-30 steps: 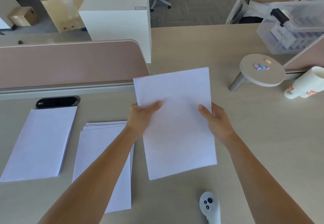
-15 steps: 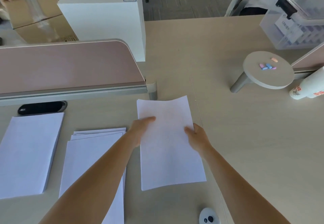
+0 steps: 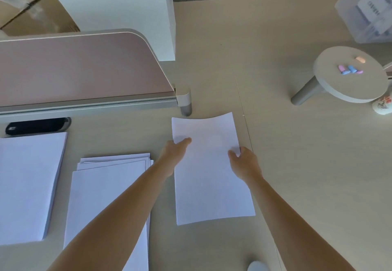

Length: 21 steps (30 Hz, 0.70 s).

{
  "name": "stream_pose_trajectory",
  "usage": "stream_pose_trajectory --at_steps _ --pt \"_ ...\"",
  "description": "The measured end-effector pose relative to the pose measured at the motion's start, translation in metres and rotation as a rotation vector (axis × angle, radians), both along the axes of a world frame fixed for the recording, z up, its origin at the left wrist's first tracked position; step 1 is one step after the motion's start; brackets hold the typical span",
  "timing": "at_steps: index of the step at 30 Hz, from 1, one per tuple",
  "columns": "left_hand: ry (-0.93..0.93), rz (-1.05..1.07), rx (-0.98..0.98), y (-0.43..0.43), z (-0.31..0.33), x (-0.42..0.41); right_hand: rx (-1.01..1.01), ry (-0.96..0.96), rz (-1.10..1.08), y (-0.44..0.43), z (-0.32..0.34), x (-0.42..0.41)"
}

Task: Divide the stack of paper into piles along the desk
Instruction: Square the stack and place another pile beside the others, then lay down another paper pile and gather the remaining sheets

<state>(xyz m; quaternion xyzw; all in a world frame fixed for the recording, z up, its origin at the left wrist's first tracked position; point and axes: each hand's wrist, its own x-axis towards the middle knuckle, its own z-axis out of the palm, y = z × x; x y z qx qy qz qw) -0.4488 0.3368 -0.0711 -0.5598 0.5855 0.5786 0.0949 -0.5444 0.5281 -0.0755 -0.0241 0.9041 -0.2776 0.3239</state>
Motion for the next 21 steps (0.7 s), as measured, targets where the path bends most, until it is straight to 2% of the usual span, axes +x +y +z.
stream_pose_trajectory --at_steps 5,7,11,16,21 --pt "-0.134 -0.177 -0.286 0.001 0.01 0.001 0.084 0.059 0.015 0.002 0.007 -0.003" --pt "-0.136 -0.193 -0.319 0.0 0.012 0.002 0.11 0.097 0.013 0.003 0.012 -0.002" --pt "-0.126 -0.175 -0.316 0.005 0.022 0.005 0.134 0.15 0.021 0.005 0.024 0.001" --pt "-0.098 -0.157 -0.244 0.006 0.032 0.016 0.172 0.124 0.105 0.004 0.043 0.01" --pt "-0.012 -0.128 -0.208 -0.003 0.061 0.059 0.028 0.117 0.223 -0.013 0.066 0.043"
